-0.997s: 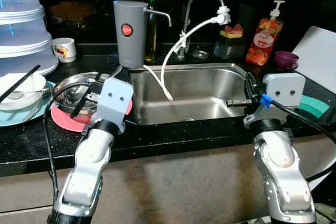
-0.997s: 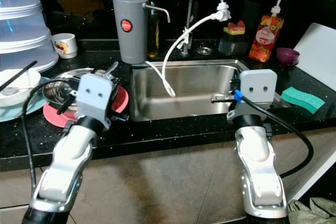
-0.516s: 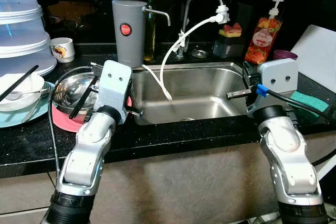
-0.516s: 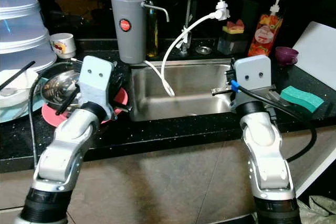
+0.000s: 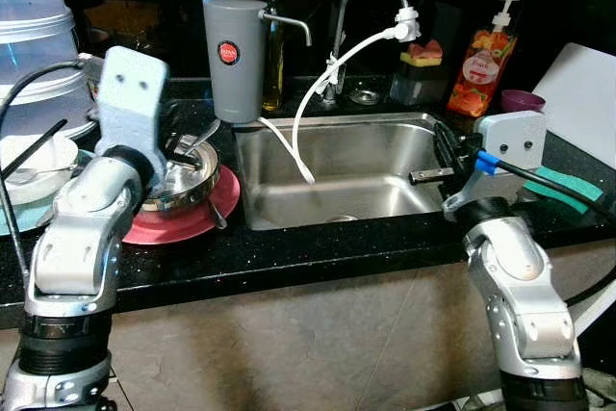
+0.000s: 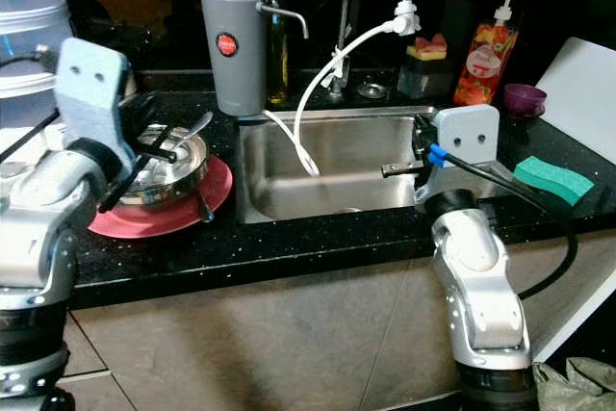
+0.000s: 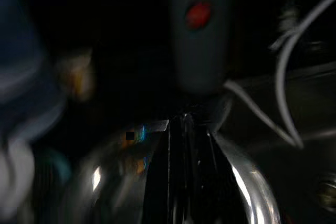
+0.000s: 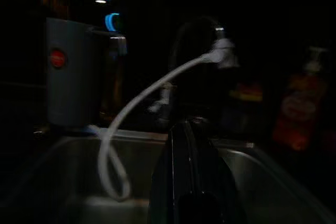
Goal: Kitchen organization
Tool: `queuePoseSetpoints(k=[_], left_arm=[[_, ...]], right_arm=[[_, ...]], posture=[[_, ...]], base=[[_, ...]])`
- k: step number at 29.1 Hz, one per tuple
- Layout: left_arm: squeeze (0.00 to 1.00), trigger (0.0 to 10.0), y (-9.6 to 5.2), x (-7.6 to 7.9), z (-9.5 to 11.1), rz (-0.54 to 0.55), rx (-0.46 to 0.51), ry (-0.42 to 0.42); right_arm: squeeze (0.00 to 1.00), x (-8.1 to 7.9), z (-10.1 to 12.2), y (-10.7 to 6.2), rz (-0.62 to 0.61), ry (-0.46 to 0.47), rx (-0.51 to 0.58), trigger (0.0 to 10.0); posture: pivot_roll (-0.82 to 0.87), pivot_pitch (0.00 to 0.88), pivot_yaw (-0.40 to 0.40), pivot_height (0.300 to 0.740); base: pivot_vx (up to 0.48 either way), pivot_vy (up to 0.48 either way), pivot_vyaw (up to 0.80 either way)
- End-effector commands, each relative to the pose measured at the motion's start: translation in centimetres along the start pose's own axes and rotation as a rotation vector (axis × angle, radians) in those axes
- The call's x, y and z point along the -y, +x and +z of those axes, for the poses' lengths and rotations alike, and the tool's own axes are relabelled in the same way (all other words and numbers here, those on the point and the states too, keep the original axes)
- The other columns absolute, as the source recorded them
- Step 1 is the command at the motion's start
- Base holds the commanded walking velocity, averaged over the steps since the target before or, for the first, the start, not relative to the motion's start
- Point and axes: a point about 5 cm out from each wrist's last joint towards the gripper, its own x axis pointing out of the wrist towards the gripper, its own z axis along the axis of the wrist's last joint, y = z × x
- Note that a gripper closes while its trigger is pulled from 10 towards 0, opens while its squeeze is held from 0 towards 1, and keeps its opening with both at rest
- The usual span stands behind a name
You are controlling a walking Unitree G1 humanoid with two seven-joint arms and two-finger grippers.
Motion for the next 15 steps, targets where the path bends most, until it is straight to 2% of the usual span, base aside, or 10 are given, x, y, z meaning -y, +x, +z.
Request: queuePoseSetpoints(k=[1,3,5,11,13,15], left_arm=[[0.0,10.0,0.0,0.5,-0.3,-0.004,-0.059,-0.042],[0.0,10.0,0.1,0.6,-0.3,-0.007,-0.067,-0.048],[0.0,10.0,0.4,0.4,0.3,0.036,-0.071,-0.03],[0.0,10.0,0.3,-0.3,1.2,0.068,0.002,0.074],[0.0,10.0,0.1,-0.2,1.0,0.066,0.003,0.068],[0.0,10.0,0.0,-0.2,0.8,0.097,-0.006,0.094]], right_arm=[[0.0,-0.3,-0.1,-0.2,0.01,0.002,-0.008,10.0],[0.0,-0.3,-0.1,-0.2,0.011,0.003,-0.008,10.0],[0.0,-0.5,-0.1,-0.2,0.017,0.01,-0.007,10.0],[0.0,-0.6,0.0,-0.2,0.008,0.018,-0.003,10.0],[0.0,-0.6,0.0,-0.2,0.008,0.024,-0.003,10.0],[0.0,-1.0,-0.1,-0.2,0.039,0.077,-0.018,10.0]], posture=[[0.03,0.107,-0.063,0.74],[0.03,0.107,-0.063,0.74],[0.04,0.101,-0.054,0.74],[0.04,0.095,-0.049,0.74],[0.04,0.095,-0.049,0.74],[0.04,0.092,-0.048,0.74]], base=[[0.0,0.0,0.0],[0.0,0.0,0.0],[0.0,0.0,0.0],[0.0,0.0,0.0],[0.0,0.0,0.0],[0.0,0.0,0.0]])
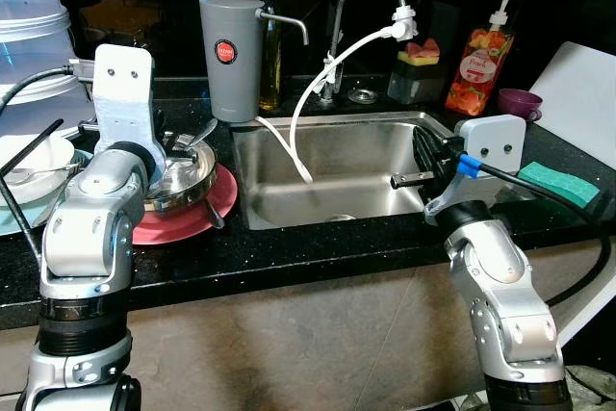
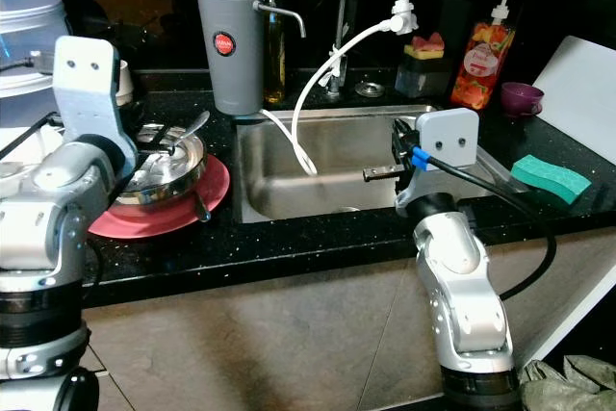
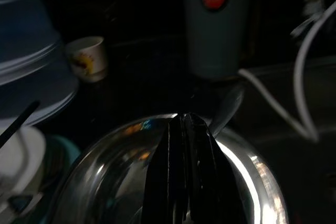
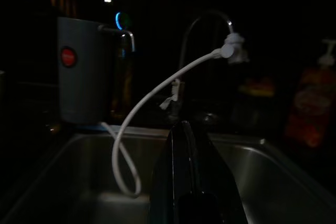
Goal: Kitchen organization
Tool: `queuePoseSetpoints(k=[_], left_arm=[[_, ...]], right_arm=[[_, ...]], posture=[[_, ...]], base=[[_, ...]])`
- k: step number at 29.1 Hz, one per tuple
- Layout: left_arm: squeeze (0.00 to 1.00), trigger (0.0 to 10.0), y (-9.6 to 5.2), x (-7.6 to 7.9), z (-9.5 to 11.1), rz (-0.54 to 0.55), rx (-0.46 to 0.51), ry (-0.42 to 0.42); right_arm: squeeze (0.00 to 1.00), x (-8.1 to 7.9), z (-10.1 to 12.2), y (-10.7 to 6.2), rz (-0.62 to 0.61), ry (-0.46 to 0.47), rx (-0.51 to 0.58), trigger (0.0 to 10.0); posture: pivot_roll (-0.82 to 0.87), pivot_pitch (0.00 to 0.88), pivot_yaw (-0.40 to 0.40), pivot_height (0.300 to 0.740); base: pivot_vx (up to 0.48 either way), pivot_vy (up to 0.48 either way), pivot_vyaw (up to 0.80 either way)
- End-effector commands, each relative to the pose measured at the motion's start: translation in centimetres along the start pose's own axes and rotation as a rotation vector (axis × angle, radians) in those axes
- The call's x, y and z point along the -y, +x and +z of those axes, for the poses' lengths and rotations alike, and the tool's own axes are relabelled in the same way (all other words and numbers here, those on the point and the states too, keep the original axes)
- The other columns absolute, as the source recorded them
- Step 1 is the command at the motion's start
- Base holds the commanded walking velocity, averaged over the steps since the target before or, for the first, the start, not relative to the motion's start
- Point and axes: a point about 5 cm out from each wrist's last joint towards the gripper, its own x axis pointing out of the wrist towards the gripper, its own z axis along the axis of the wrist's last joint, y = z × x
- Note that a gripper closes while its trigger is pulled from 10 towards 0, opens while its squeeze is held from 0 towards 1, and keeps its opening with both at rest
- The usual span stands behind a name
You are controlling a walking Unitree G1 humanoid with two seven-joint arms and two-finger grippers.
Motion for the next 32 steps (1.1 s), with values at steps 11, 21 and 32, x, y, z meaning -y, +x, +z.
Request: queuePoseSetpoints(k=[11,21,32], left_arm=[[0.0,10.0,-0.2,-1.7,-0.4,-0.002,-0.11,-0.07],[0.18,10.0,-0.2,-2.0,-1.2,-0.006,-0.211,-0.075],[0.75,10.0,0.0,-2.3,-2.0,0.019,-0.27,-0.092]], right_arm=[[0.0,-2.1,-0.4,-0.5,0.411,0.094,-0.203,10.0],[0.0,-2.0,1.3,0.5,0.502,0.145,-0.186,10.0],[0.0,-2.1,1.0,0.1,0.488,0.182,-0.215,10.0]], posture=[[0.06,0.093,-0.047,0.74],[0.07,0.1,-0.056,0.74],[0.07,0.109,-0.049,0.74]], base=[[0.0,0.0,0.0],[0.0,0.0,0.0],[0.0,0.0,0.0]])
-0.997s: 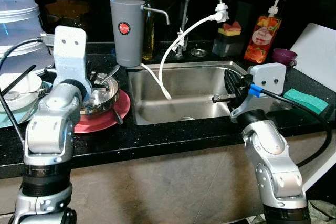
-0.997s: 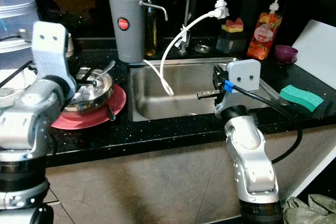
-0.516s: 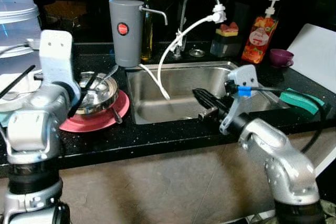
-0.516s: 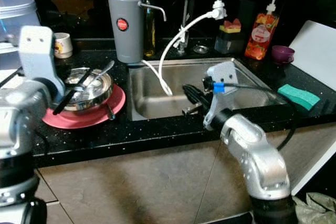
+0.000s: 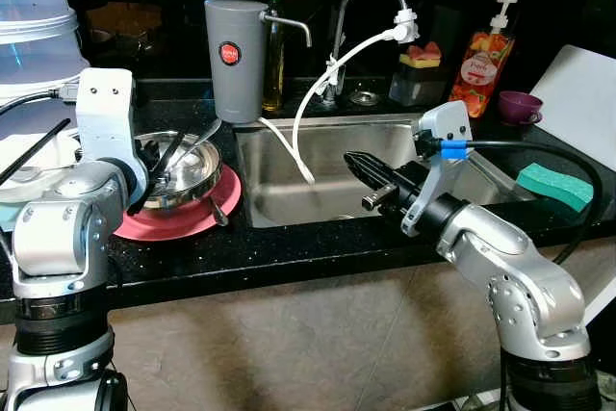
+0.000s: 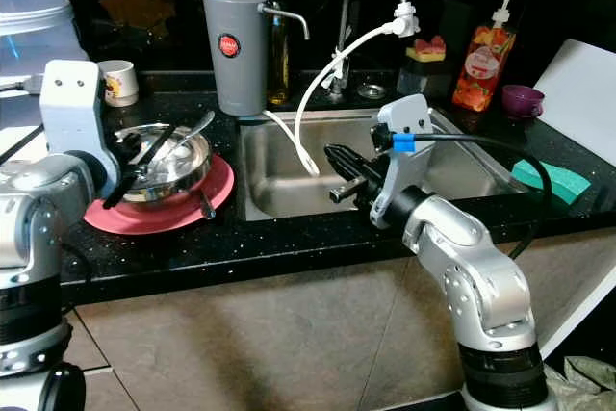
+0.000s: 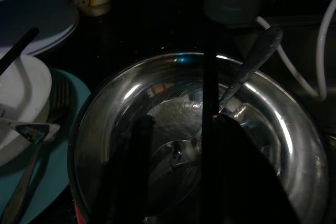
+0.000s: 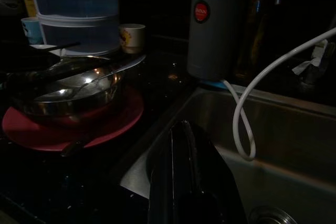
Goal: Kitchen organization
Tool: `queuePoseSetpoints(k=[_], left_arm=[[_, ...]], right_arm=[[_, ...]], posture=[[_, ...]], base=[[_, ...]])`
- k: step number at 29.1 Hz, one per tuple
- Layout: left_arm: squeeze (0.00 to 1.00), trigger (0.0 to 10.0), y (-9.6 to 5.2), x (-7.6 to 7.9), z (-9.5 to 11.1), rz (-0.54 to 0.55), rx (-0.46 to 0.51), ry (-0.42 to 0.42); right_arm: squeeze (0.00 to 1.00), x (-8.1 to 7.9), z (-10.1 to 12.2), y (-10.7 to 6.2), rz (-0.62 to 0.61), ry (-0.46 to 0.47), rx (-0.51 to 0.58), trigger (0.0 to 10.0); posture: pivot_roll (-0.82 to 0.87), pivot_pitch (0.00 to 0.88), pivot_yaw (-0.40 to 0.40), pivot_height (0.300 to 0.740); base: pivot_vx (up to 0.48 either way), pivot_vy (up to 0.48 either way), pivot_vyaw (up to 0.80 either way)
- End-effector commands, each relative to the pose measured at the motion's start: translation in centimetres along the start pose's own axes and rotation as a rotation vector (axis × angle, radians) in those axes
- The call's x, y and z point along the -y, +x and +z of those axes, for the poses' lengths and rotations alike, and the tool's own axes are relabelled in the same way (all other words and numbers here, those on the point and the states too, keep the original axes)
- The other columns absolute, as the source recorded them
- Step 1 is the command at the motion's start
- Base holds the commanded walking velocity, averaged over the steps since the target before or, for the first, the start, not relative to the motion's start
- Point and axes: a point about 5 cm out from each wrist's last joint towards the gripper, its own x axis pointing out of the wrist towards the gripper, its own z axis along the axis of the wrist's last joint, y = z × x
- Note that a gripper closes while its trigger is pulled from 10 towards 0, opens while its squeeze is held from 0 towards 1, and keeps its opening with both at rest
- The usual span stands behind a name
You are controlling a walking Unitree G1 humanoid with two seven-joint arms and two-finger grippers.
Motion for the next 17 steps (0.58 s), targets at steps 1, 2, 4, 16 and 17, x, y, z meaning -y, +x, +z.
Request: queuePoseSetpoints(k=[1,2,4,16,17], left_arm=[[0.0,10.0,0.2,-0.2,-0.5,0.013,-0.041,-0.043],[0.0,10.0,0.2,-0.2,-0.5,0.013,-0.041,-0.043],[0.0,10.0,0.4,-0.3,-0.6,0.011,-0.051,-0.066],[0.0,10.0,2.0,0.0,0.8,-0.074,-0.035,-0.109],[0.0,10.0,2.0,0.1,0.8,-0.077,-0.036,-0.109]], right_arm=[[0.0,-0.1,0.0,-0.4,-0.005,0.017,0.007,10.0],[0.0,-0.1,0.0,-0.4,-0.005,0.017,0.007,10.0],[0.0,-0.1,-0.1,-0.3,-0.007,0.019,0.007,10.0],[0.0,-0.6,-0.1,-0.2,-0.019,0.038,0.017,10.0],[0.0,-0.6,-0.1,-0.3,-0.02,0.04,0.017,10.0]], posture=[[0.07,0.109,-0.049,0.74],[0.07,0.109,-0.049,0.74],[0.07,0.11,-0.052,0.74],[0.06,0.109,-0.05,0.74],[0.06,0.109,-0.05,0.74]], base=[[0.0,0.0,0.0],[0.0,0.0,0.0],[0.0,0.0,0.0],[0.0,0.0,0.0],[0.0,0.0,0.0]])
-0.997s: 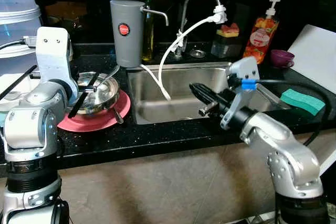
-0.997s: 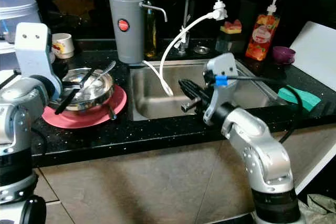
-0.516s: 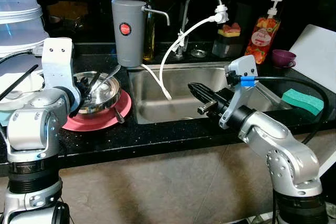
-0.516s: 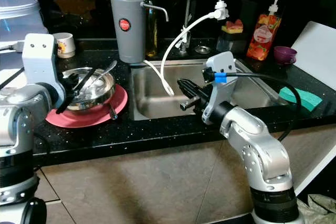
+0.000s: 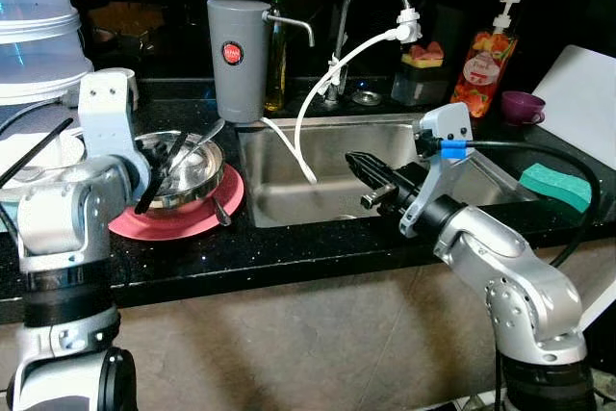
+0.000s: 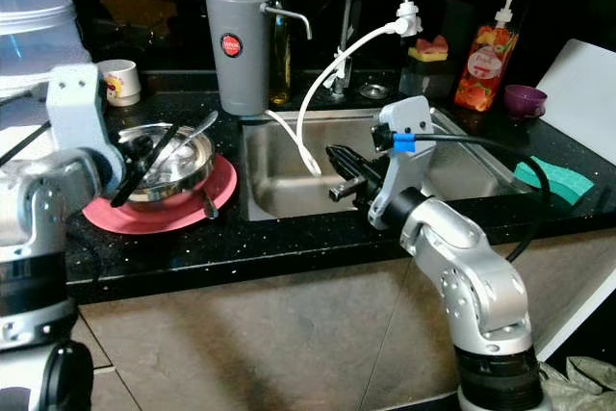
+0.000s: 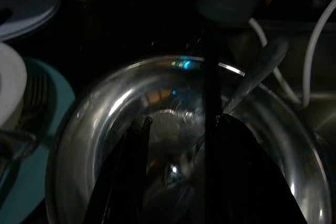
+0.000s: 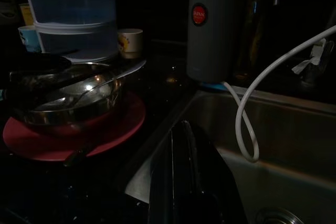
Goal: Kitchen organization
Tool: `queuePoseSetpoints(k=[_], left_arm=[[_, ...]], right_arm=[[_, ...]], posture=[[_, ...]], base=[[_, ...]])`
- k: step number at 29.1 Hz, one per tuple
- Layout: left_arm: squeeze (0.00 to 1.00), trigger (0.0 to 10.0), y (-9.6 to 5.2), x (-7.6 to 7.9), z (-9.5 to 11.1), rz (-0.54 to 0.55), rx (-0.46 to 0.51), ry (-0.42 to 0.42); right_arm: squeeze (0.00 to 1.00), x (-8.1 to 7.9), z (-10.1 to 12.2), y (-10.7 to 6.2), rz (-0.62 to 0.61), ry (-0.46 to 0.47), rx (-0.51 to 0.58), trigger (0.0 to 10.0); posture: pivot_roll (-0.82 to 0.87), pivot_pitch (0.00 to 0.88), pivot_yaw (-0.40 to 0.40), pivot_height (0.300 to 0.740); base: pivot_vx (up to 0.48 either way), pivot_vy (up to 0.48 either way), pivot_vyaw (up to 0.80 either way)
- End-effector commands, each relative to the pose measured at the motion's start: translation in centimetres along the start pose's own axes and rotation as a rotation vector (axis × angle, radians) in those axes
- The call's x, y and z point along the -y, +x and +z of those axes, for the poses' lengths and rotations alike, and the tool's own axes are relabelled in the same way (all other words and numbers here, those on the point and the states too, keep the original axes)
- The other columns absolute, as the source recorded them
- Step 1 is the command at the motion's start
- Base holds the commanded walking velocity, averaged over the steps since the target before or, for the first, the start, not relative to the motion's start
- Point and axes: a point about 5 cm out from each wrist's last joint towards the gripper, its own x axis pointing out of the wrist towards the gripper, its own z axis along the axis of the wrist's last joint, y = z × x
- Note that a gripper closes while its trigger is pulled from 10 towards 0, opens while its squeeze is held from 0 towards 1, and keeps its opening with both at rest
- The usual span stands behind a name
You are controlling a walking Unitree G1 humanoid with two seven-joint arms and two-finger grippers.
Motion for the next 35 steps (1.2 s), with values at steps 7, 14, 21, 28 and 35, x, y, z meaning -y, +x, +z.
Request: queuePoseSetpoints(k=[7,14,21,28,35], left_arm=[[0.0,10.0,0.2,0.7,0.0,-0.044,0.003,-0.007],[0.0,10.0,0.4,1.3,-1.5,-0.083,-0.064,-0.04],[0.0,5.3,0.8,1.1,-2.6,-0.069,-0.106,-0.02],[0.0,0.0,0.9,0.7,-3.1,-0.046,-0.113,0.003],[0.0,0.0,1.0,0.3,-3.5,-0.027,-0.118,-0.008]], right_arm=[[0.0,-0.3,-0.1,-0.3,0.0,0.019,-0.002,10.0],[0.0,-0.4,-0.3,-0.3,-0.002,0.025,-0.004,10.0],[0.0,-0.6,-0.3,-0.3,-0.006,0.032,0.0,10.0],[0.0,-0.5,-0.2,-0.4,-0.01,0.032,0.004,10.0],[0.0,-0.5,-0.1,-0.4,-0.007,0.03,0.009,10.0]], posture=[[0.05,0.11,-0.046,0.74],[0.05,0.11,-0.046,0.74],[0.05,0.116,-0.037,0.74],[0.05,0.11,-0.037,0.74],[0.05,0.106,-0.039,0.74]], base=[[0.0,0.0,0.0],[0.0,0.0,0.0],[0.0,0.0,0.0],[0.0,0.0,0.0],[0.0,0.0,0.0]])
